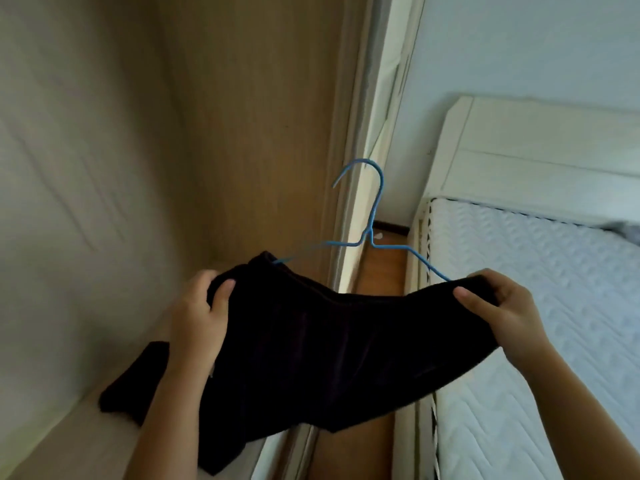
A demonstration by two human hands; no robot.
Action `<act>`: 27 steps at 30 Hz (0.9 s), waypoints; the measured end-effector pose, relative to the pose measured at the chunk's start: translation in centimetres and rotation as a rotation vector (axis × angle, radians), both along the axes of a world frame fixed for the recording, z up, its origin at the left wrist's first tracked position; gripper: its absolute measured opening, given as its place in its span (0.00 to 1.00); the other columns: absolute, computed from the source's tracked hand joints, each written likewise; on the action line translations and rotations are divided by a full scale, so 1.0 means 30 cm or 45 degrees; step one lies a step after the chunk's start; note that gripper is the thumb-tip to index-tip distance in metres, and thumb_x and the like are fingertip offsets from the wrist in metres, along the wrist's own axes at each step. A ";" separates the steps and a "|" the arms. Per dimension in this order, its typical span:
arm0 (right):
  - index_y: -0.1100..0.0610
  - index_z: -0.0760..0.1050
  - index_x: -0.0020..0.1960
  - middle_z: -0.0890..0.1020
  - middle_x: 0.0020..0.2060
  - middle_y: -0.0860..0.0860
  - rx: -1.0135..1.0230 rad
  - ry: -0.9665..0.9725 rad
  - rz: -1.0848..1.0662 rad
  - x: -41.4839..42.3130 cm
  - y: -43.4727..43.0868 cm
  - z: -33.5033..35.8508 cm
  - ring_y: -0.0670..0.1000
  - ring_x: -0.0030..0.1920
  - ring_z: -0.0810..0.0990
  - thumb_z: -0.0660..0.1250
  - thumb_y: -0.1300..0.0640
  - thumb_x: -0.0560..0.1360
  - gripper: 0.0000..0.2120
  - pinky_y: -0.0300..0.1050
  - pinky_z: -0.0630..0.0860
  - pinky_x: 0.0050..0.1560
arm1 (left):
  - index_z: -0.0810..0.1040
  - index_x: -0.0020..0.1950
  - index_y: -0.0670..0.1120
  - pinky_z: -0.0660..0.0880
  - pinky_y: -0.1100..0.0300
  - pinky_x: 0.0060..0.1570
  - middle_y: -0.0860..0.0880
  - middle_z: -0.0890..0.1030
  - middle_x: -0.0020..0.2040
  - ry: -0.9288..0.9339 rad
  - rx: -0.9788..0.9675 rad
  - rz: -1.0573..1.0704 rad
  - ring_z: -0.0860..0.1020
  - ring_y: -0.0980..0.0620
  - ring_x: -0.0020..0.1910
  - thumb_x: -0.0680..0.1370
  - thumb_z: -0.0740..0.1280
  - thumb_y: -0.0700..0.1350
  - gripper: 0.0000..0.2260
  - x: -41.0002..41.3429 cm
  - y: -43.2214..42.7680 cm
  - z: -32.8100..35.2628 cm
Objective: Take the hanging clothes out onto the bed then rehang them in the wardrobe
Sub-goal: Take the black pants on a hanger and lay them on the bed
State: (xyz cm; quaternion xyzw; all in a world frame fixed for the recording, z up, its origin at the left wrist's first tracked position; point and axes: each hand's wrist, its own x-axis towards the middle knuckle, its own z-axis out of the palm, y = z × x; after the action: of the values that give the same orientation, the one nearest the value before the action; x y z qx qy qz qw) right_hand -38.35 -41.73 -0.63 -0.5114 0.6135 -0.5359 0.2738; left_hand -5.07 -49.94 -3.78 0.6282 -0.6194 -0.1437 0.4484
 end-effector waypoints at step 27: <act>0.56 0.75 0.39 0.80 0.30 0.48 0.489 -0.070 -0.618 -0.112 1.084 -0.554 0.51 0.37 0.76 0.69 0.58 0.72 0.04 0.39 0.71 0.41 | 0.75 0.48 0.42 0.69 0.63 0.35 0.54 0.75 0.36 -0.127 0.213 -0.540 0.74 0.53 0.38 0.76 0.64 0.46 0.07 -0.304 0.771 -0.128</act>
State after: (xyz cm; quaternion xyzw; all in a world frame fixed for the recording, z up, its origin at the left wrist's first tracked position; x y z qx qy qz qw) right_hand -41.70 -9.23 -17.26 -0.2742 0.8002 -0.4734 0.2458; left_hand -14.19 -26.81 -7.63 0.5254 -0.7448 -0.2544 0.3234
